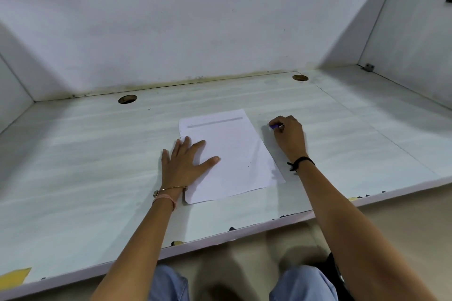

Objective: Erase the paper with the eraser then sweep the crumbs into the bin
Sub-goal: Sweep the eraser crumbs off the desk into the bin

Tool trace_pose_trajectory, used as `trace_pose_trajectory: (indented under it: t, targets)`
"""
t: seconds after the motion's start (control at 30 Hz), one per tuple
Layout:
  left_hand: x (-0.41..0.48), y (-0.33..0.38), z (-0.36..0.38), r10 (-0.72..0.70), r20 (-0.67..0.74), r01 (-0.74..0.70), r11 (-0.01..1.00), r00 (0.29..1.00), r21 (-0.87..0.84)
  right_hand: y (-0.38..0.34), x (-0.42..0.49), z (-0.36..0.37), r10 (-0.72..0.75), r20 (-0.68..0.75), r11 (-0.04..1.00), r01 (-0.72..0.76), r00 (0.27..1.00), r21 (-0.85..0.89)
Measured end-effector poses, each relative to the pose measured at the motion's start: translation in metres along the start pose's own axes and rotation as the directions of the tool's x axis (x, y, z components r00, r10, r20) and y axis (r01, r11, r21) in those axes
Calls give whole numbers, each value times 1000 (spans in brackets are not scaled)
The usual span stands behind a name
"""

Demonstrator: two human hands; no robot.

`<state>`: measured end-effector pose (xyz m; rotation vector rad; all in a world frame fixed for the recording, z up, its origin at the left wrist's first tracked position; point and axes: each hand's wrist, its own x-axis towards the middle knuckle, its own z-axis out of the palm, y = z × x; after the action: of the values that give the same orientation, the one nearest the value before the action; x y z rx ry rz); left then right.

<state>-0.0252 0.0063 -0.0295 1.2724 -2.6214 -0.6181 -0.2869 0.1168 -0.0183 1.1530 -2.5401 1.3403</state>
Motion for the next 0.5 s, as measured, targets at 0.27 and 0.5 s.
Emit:
trace_pose_trajectory:
  t: [0.27, 0.5]
  targets:
    - [0, 0, 1, -1, -20, 1, 1000, 1000, -2, -5, -9, 5, -121, 70, 993, 122, 990, -6]
    - [-1, 1, -1, 0, -22, -1, 1000, 1000, -17, -6, -12, 1, -116, 89, 993, 117, 989, -13]
